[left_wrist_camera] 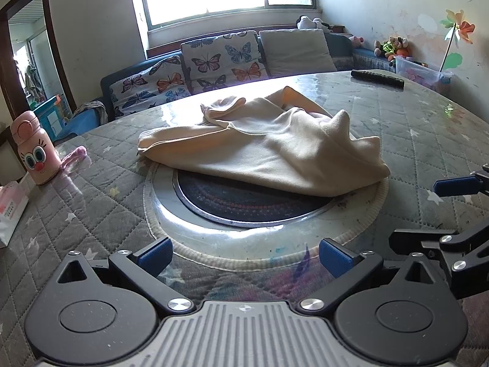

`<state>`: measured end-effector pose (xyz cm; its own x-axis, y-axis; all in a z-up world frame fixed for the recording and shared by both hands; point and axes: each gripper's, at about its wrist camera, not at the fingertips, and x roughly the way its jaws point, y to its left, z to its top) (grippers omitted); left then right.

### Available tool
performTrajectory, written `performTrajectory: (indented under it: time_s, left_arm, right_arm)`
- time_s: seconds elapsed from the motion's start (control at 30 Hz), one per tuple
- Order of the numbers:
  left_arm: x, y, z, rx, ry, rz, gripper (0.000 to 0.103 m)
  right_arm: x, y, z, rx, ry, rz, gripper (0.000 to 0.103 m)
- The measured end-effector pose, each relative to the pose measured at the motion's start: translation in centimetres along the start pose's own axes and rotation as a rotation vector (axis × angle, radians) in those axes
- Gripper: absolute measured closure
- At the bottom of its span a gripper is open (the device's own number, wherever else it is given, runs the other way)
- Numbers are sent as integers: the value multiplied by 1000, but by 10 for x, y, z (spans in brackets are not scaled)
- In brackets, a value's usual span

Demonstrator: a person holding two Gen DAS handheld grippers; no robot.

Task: Fold clothes

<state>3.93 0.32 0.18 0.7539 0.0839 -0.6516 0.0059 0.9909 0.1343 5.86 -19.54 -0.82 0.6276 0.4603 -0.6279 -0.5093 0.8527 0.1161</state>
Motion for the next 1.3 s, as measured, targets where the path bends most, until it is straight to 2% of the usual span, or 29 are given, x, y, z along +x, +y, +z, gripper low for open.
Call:
performTrajectory:
  time_s: [0.63, 0.87, 0.97, 1.17, 1.27, 1.3]
  left_arm:
    - [16, 11, 18, 1, 3, 14, 0]
    - [18, 29, 29, -27, -14, 44, 0]
    - [20, 38, 33, -46, -15, 58, 0]
    - [23, 52, 33, -79, -8, 77, 0]
    - [23, 56, 32, -85, -5, 86, 0]
    - [23, 57, 32, -86, -6, 89, 0]
  right_arm:
    - [17, -1, 37, -51, -39, 10, 1]
    - [33, -3, 68, -60, -71, 32, 8]
    - [47, -7, 85, -45, -72, 63, 13]
    - [88, -12, 108, -26, -21, 104, 37]
    - [104, -12, 109, -34, 15, 117, 53]
    - [106, -11, 109, -36, 20, 119, 64]
